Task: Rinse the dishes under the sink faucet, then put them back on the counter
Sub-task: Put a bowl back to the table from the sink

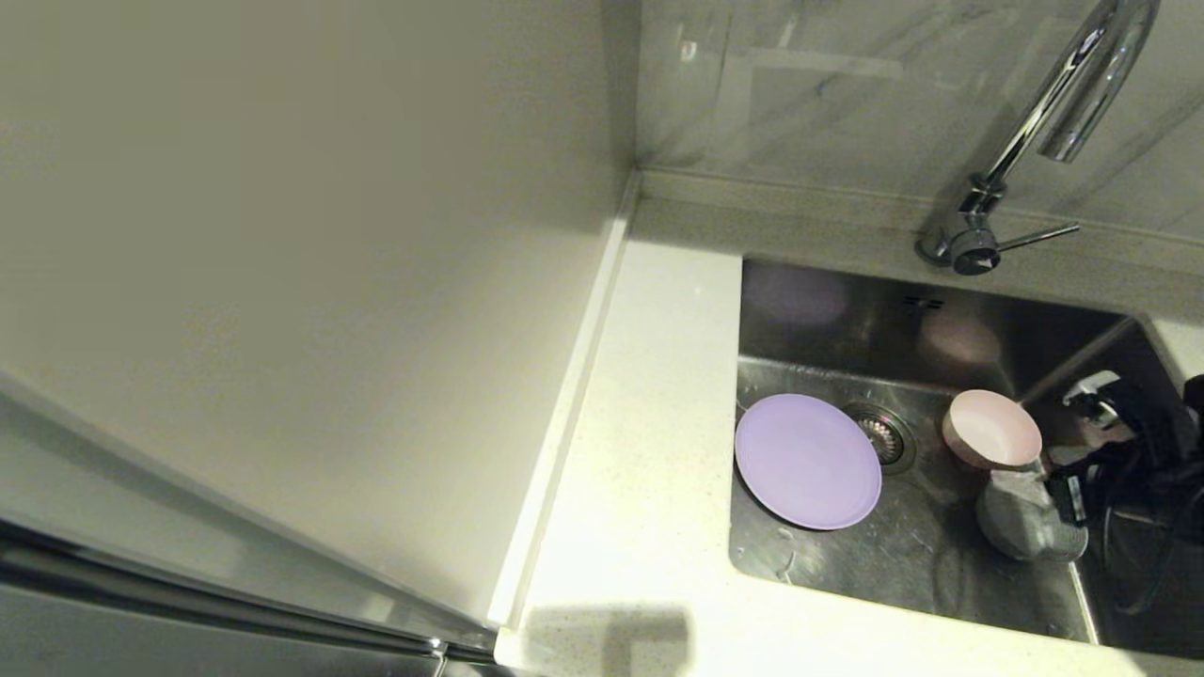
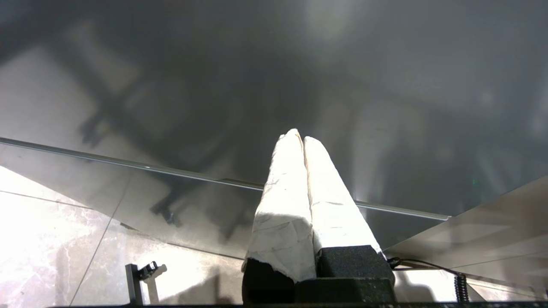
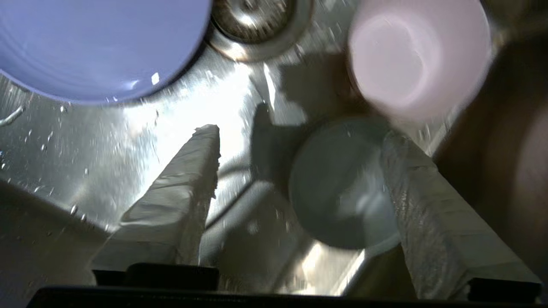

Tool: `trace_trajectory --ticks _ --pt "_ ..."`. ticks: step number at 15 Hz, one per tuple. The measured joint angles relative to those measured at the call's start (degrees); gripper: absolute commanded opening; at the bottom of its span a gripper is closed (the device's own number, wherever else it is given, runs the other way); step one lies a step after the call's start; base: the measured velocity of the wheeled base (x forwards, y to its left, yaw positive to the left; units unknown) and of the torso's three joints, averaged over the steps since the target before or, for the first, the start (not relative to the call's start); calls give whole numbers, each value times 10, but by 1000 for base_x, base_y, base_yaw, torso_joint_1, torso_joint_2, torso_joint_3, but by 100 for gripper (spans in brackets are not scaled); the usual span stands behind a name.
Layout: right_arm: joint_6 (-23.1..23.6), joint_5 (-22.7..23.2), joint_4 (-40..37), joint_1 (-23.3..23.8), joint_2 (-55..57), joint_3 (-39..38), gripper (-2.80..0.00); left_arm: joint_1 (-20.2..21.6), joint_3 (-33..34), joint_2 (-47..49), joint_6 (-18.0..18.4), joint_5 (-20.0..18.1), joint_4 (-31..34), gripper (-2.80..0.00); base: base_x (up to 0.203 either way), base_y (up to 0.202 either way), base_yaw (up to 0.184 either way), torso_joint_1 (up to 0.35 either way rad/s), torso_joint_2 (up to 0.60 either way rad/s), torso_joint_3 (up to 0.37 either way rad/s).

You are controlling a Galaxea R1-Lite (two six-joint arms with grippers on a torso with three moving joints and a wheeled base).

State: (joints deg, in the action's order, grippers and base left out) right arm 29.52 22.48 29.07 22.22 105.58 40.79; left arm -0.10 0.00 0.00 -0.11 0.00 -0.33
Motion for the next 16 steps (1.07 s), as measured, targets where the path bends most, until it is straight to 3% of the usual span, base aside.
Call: trace_trajectory --ticks 4,9,11,14,16 --pt "36 -4 75 -28 37 20 0 0 0 0 0 0 0 -280 0 0 0 0 0 0" --pt "50 -21 82 -12 86 64 0 0 0 0 -1 0 0 -280 0 0 0 0 0 0" --pt "37 -31 81 -4 105 72 0 0 0 0 0 0 0 -280 0 0 0 0 0 0" --pt "-29 -76 81 0 140 108 0 0 0 0 0 0 0 -280 0 0 0 0 0 0" --pt "-50 -80 81 -1 162 127 0 0 0 0 0 0 0 -280 0 0 0 0 0 0"
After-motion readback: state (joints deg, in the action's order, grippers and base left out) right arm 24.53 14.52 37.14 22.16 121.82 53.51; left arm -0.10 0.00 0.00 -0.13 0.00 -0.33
